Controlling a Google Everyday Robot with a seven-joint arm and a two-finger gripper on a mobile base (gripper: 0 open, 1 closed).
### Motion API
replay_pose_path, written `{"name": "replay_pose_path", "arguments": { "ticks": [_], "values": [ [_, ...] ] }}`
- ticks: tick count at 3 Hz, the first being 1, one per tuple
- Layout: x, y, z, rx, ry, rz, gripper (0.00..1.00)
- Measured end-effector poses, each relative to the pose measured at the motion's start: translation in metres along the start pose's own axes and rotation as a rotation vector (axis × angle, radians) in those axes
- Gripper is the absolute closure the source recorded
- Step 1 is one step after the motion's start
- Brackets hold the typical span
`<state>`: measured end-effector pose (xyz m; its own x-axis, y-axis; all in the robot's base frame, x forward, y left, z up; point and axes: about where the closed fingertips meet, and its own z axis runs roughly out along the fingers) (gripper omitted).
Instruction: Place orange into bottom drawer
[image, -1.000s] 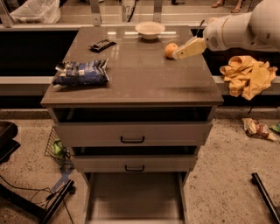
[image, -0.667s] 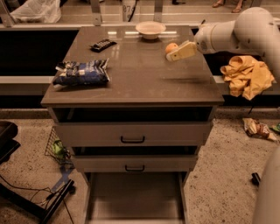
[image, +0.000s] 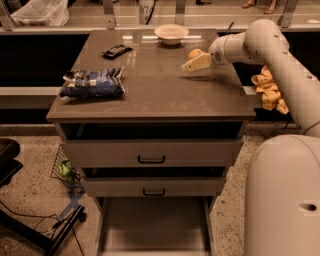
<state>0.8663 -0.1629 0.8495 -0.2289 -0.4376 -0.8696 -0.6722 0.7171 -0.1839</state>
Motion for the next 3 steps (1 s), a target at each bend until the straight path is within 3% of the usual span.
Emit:
{"name": "replay_pose_path", "arguments": {
  "ticks": [1,2,3],
  "values": [
    [0.0055,-0.0009,0.0249,-0.02,0.004,0.032,0.16],
    [0.0056,-0.0001,0.0294,-0.024,0.003,0.032,0.47],
    [0.0065,0.002,0.0324,-0.028,0.004,0.033,0.72]
  ]
}}
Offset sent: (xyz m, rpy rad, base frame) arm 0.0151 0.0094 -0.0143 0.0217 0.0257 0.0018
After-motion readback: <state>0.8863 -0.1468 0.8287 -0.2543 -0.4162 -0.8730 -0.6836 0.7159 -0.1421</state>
